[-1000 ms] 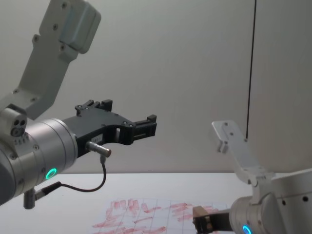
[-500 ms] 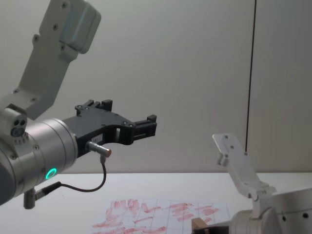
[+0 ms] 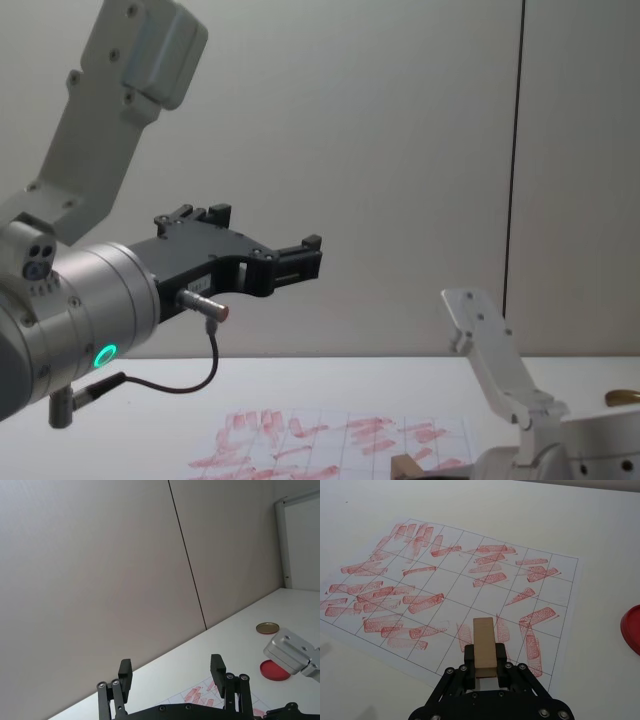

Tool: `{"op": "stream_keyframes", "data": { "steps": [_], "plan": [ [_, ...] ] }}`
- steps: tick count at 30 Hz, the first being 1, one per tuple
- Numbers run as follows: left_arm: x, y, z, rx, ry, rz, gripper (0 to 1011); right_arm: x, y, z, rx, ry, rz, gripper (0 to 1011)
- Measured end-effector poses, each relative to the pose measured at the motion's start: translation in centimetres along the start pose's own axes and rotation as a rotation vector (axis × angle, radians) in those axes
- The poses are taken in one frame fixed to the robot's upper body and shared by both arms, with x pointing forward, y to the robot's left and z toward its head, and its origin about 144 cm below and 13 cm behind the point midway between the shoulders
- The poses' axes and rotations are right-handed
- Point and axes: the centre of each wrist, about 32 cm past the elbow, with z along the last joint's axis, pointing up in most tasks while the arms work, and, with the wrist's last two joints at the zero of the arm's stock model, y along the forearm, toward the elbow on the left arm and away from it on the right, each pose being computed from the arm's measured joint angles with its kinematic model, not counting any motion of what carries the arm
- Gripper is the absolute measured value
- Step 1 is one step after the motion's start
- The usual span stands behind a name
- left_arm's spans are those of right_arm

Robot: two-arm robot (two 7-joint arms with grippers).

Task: Use the one hand to pick up the stamp and affix it onto the A4 paper.

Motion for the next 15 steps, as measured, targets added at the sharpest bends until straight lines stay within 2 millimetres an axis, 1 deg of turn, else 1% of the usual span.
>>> {"op": "stream_keyframes", "data": {
  "steps": [15],
  "plan": [
    [0.0,0.0,0.0,0.0,0.0,0.0,993,0.1,0.63,-0.57,-0.02,0.016,0.002,219]
  ]
}}
